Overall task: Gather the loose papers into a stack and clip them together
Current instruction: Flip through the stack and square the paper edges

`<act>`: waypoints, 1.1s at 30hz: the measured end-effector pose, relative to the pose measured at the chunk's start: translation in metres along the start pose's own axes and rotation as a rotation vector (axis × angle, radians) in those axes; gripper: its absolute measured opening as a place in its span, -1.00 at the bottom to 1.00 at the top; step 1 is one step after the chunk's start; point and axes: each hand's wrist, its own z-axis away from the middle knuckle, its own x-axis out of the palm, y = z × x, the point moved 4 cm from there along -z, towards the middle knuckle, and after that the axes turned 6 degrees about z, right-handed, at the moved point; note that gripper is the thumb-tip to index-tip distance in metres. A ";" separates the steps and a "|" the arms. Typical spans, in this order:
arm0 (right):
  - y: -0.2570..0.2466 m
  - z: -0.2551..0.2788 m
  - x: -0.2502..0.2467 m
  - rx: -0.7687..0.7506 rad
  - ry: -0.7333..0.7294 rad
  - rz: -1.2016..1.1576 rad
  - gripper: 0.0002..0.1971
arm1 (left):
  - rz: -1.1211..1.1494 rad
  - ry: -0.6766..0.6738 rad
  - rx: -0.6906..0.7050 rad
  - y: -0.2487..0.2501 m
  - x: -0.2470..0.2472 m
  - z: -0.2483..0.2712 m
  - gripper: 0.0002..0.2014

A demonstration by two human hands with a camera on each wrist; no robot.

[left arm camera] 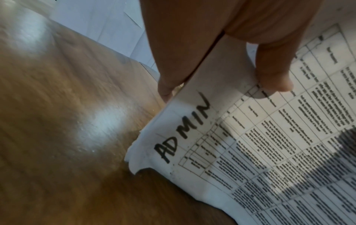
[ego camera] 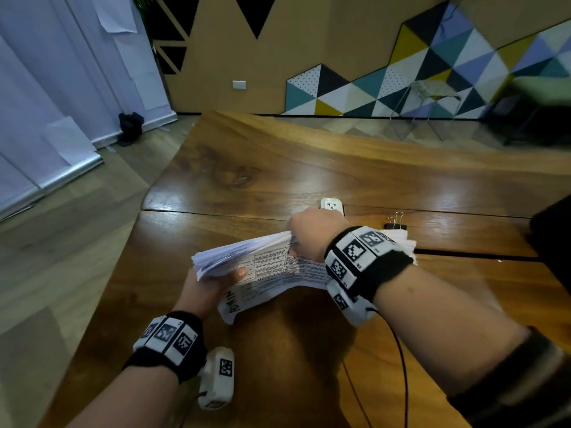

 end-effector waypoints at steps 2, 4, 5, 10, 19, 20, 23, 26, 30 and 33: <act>0.000 0.003 -0.003 -0.050 0.008 0.016 -0.83 | -0.031 -0.009 -0.010 0.000 -0.002 -0.001 -0.58; 0.011 0.012 -0.010 -0.059 0.011 -0.056 -0.81 | -0.065 0.001 -0.032 0.006 -0.008 0.000 -0.73; 0.020 0.018 -0.014 -0.049 0.015 -0.130 -0.82 | -0.056 -0.006 -0.057 0.010 -0.012 0.001 -0.77; 0.071 0.052 -0.014 0.006 0.109 -0.816 -0.79 | 0.376 -0.108 -0.072 0.055 -0.014 0.000 -0.14; 0.086 0.087 0.001 0.000 0.509 -1.504 -0.79 | 0.305 -0.201 0.327 0.156 0.059 0.013 -0.79; 0.088 0.091 0.000 -0.015 0.547 -1.569 -0.79 | 0.237 -0.211 0.341 0.153 0.061 0.015 -0.75; 0.084 0.092 0.002 -0.070 0.558 -1.700 -0.66 | 0.112 -0.242 0.309 0.132 0.065 0.017 -0.59; 0.076 0.089 0.005 -0.037 0.597 -1.654 -0.64 | 0.097 -0.217 0.274 0.121 0.065 0.019 -0.69; 0.075 0.092 -0.004 -0.053 0.648 -1.599 -0.70 | 0.068 -0.180 0.306 0.131 0.059 0.022 -0.70; 0.077 0.095 -0.008 -0.084 0.690 -1.613 -0.71 | 0.140 -0.093 0.376 0.142 0.054 0.027 -0.51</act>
